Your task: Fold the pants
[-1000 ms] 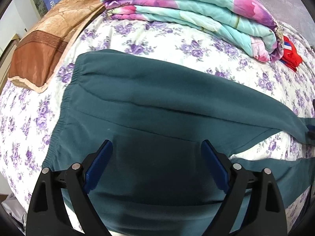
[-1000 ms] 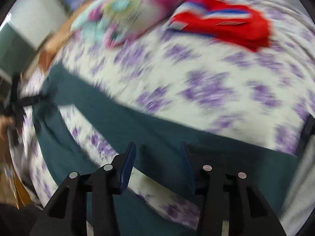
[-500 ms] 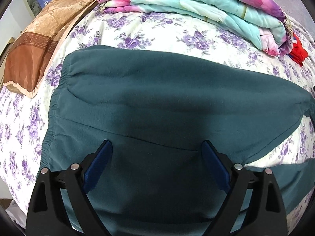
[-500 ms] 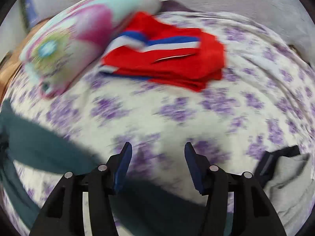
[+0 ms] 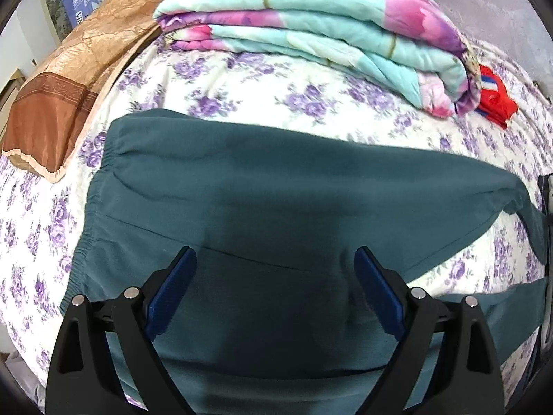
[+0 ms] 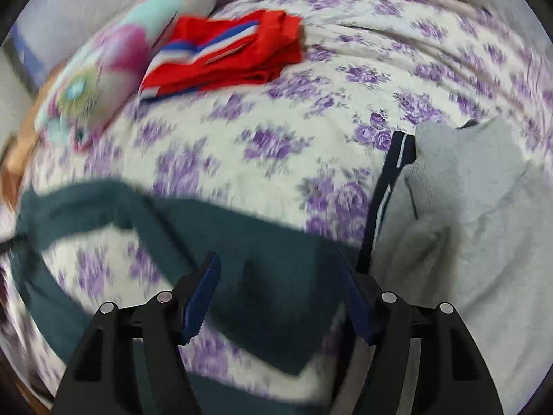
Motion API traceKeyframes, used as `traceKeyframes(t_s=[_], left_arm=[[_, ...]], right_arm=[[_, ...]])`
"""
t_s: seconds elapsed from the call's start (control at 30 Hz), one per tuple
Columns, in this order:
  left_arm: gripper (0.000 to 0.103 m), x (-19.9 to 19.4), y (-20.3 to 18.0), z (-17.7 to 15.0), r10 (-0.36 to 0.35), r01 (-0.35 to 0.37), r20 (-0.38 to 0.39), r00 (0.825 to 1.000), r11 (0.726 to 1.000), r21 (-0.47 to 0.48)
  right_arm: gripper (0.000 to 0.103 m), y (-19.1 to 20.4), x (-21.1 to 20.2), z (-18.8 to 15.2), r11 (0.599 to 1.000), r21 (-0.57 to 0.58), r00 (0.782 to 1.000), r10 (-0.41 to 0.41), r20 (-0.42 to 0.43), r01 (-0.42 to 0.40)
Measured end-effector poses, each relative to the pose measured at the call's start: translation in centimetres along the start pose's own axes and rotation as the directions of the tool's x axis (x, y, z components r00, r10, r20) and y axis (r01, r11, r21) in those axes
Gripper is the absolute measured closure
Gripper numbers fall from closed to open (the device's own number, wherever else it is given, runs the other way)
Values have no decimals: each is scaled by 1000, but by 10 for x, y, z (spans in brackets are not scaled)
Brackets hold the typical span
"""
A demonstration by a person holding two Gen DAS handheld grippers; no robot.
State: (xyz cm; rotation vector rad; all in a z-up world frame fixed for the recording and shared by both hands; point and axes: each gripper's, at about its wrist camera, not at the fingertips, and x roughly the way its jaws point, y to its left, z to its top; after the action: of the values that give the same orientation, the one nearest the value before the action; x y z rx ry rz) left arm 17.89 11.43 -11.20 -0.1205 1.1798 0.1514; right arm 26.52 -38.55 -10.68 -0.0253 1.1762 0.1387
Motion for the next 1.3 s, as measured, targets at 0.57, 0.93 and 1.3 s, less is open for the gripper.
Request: traceKeyframes(t_s=[0.57, 0.93, 1.3], left_arm=[[13, 10, -8, -2, 77, -76, -31, 997, 997, 17], [13, 9, 21, 6, 103, -103, -11, 995, 995, -9], [13, -14, 95, 37, 210, -208, 82, 974, 977, -32]], right_arm=[[50, -57, 14, 121, 964, 23, 959, -266, 100, 265], [40, 26, 42, 72, 971, -239, 998, 14, -57, -27], [15, 129, 8, 67, 983, -183, 996, 11, 91, 6]])
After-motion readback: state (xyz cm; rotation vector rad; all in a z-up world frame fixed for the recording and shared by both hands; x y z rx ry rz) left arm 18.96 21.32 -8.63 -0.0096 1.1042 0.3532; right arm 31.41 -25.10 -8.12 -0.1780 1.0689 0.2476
